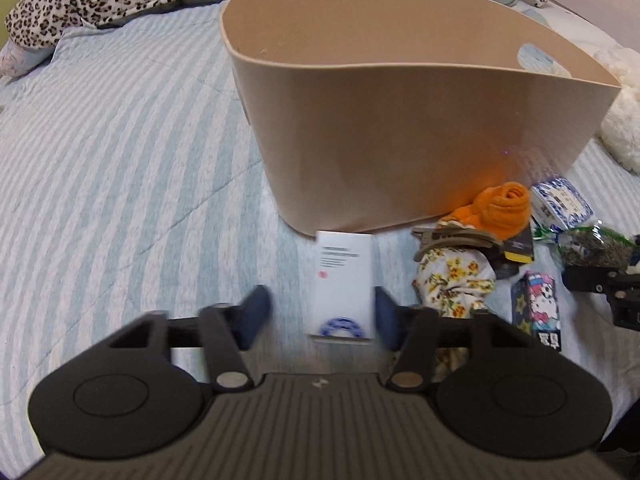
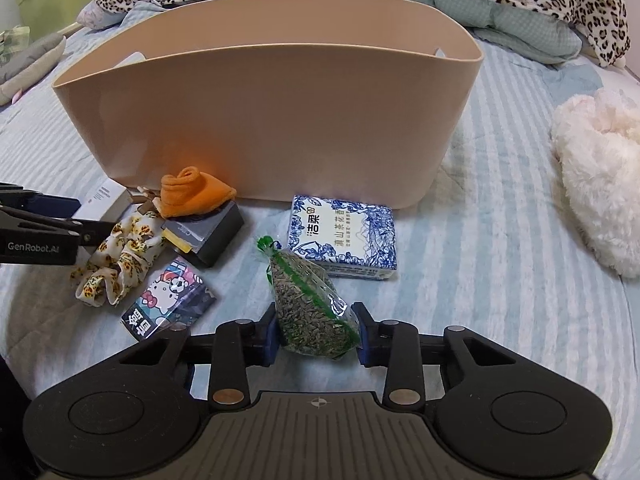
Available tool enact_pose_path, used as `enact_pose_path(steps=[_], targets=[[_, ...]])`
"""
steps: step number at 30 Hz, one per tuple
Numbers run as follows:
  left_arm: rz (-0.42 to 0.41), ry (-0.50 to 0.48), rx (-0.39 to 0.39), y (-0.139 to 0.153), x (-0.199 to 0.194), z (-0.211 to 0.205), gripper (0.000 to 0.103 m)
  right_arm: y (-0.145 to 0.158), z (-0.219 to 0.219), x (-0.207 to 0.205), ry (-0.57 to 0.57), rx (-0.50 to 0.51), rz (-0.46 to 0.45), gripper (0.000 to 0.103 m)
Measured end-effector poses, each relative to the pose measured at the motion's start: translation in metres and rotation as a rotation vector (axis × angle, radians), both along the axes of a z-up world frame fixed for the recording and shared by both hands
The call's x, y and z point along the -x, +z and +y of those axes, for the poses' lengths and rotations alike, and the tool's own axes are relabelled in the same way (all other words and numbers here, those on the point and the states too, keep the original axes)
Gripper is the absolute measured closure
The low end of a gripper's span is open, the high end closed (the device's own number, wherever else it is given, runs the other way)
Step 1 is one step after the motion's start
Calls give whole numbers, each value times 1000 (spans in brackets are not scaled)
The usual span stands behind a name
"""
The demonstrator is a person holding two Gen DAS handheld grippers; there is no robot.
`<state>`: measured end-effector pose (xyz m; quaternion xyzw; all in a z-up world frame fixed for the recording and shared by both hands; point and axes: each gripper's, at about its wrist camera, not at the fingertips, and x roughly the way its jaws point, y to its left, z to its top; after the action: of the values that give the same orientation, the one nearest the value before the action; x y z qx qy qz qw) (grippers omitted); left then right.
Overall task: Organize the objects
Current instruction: 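Grasp the green seed bag with the right tool while the left tool grasps the white card box, then carry the seed bag and card box into the beige basket and open both tools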
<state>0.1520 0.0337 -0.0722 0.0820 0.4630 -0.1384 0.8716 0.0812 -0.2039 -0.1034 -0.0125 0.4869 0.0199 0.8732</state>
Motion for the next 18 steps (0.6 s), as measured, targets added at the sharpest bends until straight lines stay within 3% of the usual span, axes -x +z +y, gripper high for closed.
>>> enact_pose_path(steps=[1, 10, 18], targets=[[-4, -6, -2, 2, 6, -4, 70, 0, -1, 0, 0, 4, -4, 71], [-58, 63, 7, 32, 25, 2, 71, 15, -3, 11, -29, 14, -50, 71], [-115, 57, 28, 62, 42, 5, 71, 45, -5, 25, -30, -14, -119, 71]])
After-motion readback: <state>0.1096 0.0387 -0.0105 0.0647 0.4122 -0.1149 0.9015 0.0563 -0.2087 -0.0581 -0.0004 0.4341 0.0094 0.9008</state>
